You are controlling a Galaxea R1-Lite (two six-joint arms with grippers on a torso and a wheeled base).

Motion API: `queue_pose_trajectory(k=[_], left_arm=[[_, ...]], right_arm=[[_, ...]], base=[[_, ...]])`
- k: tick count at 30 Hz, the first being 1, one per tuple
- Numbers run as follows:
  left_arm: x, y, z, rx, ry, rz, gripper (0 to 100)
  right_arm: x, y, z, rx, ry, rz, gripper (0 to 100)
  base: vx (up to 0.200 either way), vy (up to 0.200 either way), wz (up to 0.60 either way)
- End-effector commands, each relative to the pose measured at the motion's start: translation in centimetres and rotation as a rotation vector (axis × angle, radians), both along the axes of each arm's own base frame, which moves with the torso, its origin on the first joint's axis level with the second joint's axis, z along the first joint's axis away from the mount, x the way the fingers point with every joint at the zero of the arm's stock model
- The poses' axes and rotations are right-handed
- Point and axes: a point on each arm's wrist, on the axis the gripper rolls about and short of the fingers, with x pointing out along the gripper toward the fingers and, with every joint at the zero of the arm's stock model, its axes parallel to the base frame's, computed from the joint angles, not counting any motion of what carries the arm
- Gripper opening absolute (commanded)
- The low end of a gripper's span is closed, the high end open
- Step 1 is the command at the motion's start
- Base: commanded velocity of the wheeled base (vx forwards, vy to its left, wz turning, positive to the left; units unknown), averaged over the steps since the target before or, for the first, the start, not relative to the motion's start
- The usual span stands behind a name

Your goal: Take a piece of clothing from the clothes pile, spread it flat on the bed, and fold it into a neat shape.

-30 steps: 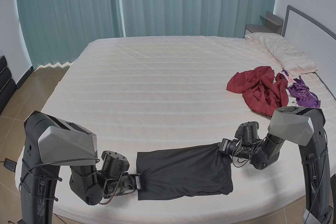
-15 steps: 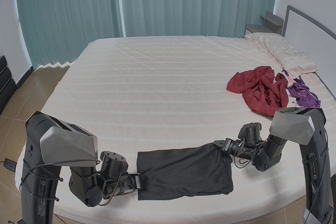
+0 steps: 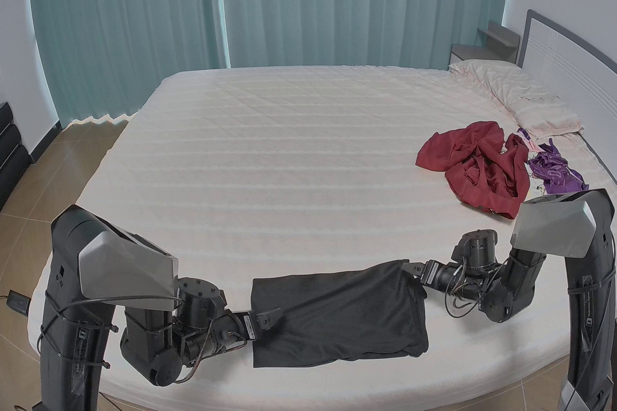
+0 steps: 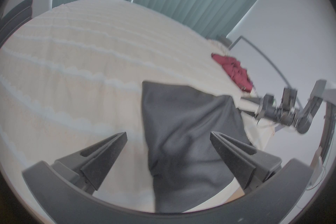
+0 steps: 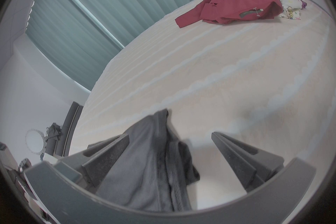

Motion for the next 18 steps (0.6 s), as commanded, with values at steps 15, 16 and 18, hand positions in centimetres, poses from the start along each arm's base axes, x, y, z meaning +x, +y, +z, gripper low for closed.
queue_pose_trajectory(k=[15, 16, 18], left_arm=[[2.4, -0.2, -2.0, -0.016, -0.059, 0.023, 100], [2.7, -0.3, -1.9, -0.017, -0.058, 0.022, 100], [3.0, -0.5, -2.0, -0.013, -0.051, 0.020, 100]], right_arm=[[-5.0, 1.6, -1.2, -0.092, 0.083, 0.147, 100], [-5.2, 1.9, -1.4, -0.098, 0.091, 0.160, 100], [-5.4, 2.3, -1.8, -0.106, 0.093, 0.173, 100]], base=[[0.000, 0.000, 0.00], [0.000, 0.000, 0.00], [0.000, 0.000, 0.00]])
